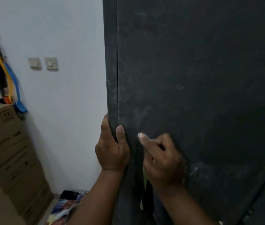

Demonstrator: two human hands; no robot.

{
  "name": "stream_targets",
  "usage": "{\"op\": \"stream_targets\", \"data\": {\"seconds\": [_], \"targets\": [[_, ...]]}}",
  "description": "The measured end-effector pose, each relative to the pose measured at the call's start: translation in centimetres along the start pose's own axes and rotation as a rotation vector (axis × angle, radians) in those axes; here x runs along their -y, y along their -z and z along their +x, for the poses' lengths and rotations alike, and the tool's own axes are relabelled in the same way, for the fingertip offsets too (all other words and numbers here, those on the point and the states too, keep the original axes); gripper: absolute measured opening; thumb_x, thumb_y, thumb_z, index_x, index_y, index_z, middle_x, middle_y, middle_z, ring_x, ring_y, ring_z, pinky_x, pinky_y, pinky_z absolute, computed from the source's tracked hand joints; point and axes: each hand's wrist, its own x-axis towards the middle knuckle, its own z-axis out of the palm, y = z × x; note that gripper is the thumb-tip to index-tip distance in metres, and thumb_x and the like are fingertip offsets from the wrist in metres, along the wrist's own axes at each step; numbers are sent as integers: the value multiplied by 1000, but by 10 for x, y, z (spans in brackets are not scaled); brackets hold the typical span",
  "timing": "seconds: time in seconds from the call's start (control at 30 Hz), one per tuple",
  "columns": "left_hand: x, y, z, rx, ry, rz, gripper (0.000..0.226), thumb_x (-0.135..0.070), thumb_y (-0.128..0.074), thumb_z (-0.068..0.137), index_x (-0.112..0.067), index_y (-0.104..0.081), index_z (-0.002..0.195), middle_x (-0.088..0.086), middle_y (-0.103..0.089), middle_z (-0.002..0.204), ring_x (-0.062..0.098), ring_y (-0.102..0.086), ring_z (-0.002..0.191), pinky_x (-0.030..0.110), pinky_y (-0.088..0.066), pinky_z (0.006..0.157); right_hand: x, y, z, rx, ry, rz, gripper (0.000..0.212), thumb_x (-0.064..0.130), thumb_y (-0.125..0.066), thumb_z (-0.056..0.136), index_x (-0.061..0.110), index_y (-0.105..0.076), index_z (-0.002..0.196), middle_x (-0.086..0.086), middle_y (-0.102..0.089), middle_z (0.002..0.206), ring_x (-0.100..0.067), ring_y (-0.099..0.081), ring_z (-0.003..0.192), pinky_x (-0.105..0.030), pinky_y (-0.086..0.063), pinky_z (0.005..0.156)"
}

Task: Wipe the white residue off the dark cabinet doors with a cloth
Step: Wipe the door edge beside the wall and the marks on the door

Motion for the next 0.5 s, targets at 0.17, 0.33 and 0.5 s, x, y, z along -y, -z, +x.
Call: {"op": "stream_targets", "data": {"seconds": [0.17,0.33,0.5], "targets": [[3,3,-1,5,20,-31,51,-53,-27,106,-33,-32,153,7,-68,134,33,-70,107,49,-62,87,-10,9,16,-75,-131,-18,30,11,-72,91,34,-80,109,8,-51,79,-14,-49,59,-27,-40,49],[2,2,-2,-13,23,-60,52,-48,-29,109,-24,-39,154,6,-68,135,27,-70,108,43,-61,91,-2,-3,62,-209,-95,11,18,13,-77,94,23,-80,108,4,-46,79,-12,-40,59,-30,-36,46],[5,1,-1,-8,23,-80,50,-53,-27,108,-33,-35,153,6,-68,134,28,-70,108,42,-62,88,5,-17,15,-65,8,31,23,12,-65,99,24,-81,111,2,-51,77,-17,-46,56,-30,-40,44]]}}
